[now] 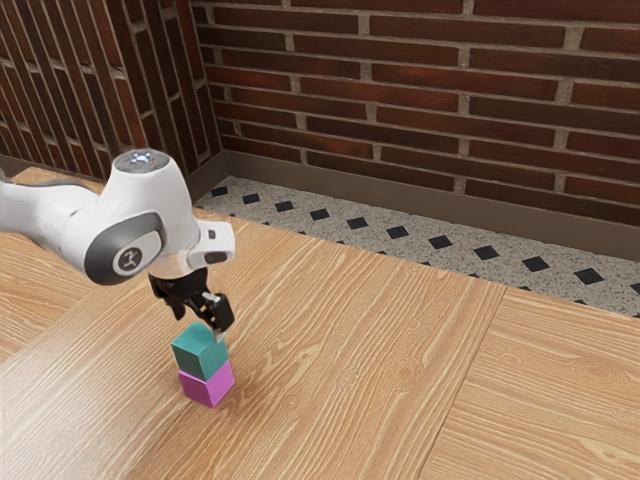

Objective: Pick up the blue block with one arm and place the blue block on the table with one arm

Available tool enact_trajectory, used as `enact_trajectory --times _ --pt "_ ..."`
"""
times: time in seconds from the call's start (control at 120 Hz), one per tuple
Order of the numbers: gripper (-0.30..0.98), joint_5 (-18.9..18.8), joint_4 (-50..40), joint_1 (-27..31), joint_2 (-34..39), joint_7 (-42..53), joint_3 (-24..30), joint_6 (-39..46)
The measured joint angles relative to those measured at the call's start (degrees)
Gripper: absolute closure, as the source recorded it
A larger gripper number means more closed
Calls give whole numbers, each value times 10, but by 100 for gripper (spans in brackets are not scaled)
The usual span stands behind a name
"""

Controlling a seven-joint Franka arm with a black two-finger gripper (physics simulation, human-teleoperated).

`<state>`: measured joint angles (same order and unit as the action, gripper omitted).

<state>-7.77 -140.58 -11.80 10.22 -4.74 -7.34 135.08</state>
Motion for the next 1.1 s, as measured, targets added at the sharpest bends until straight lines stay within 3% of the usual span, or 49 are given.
enact_trajectory --times 1.1 --pt "2 3 -34 -1 -32 -36 2 68"
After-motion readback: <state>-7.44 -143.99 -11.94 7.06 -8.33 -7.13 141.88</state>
